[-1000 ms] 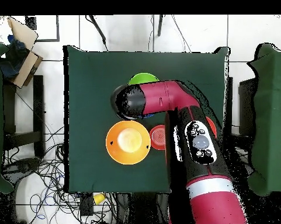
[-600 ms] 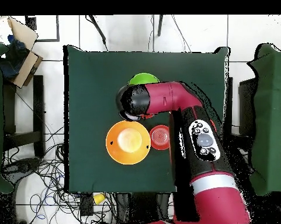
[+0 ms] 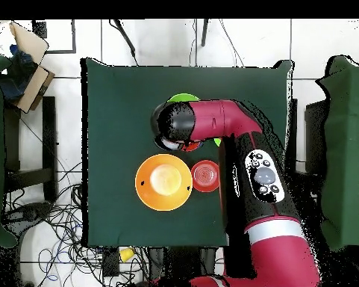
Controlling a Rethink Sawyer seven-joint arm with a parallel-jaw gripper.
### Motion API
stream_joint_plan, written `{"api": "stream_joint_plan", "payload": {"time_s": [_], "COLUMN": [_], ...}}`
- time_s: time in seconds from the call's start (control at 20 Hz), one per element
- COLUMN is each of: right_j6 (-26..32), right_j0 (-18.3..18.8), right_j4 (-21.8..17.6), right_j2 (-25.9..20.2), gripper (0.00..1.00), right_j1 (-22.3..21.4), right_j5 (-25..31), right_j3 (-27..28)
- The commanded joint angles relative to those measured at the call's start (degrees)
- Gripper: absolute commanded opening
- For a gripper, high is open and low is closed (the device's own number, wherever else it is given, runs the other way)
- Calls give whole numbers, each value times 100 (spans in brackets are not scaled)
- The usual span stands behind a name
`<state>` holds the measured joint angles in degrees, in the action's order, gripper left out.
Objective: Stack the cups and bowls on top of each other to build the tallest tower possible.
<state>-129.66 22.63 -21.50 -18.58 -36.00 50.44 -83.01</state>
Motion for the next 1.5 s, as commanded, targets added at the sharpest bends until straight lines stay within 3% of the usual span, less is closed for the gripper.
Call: {"api": "stream_joint_plan", "payload": {"time_s": [0.05,0.65,0.9,1.5], "right_j6": [986,1000,880,936], "right_j0": [40,25,-140,-176], "right_j4": [-24,-35,-268,-362], "right_j2": [-371,-436,-326,-310], "gripper": [0,0,0,0], "right_j1": [147,184,183,216], "right_j5": [564,607,375,209], "right_j3": [203,328,498,638]}}
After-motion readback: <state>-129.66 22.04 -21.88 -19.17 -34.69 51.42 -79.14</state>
